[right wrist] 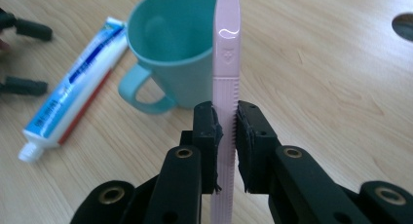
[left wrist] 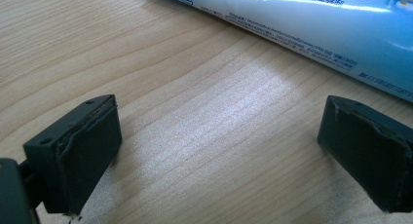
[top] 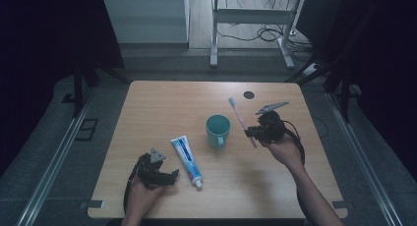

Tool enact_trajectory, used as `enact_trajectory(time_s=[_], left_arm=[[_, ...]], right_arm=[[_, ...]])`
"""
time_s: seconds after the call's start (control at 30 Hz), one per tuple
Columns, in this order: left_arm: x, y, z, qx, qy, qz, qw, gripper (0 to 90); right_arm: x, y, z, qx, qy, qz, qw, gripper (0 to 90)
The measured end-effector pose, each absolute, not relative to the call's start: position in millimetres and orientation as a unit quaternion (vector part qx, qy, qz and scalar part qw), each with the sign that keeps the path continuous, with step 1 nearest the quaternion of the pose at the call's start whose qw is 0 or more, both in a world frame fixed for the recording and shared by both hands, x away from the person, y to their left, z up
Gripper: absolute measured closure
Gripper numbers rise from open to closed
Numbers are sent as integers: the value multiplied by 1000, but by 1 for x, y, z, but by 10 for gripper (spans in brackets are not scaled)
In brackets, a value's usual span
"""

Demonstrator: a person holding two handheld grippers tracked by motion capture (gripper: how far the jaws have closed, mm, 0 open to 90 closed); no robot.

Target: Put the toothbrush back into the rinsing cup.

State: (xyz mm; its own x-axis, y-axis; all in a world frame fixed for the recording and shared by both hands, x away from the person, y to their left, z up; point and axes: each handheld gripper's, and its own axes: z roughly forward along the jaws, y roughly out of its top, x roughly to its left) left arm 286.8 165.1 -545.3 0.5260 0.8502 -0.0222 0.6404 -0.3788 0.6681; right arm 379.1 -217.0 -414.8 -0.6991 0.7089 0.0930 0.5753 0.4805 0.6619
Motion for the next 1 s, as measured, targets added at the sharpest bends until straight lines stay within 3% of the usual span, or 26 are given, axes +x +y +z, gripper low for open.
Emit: enact_trajectory(time_s=[1.0], left_arm=[[287,165,-545,814,458,165,318,23]], right_arm=[[388,-192,-403,352,815,444,123,791]])
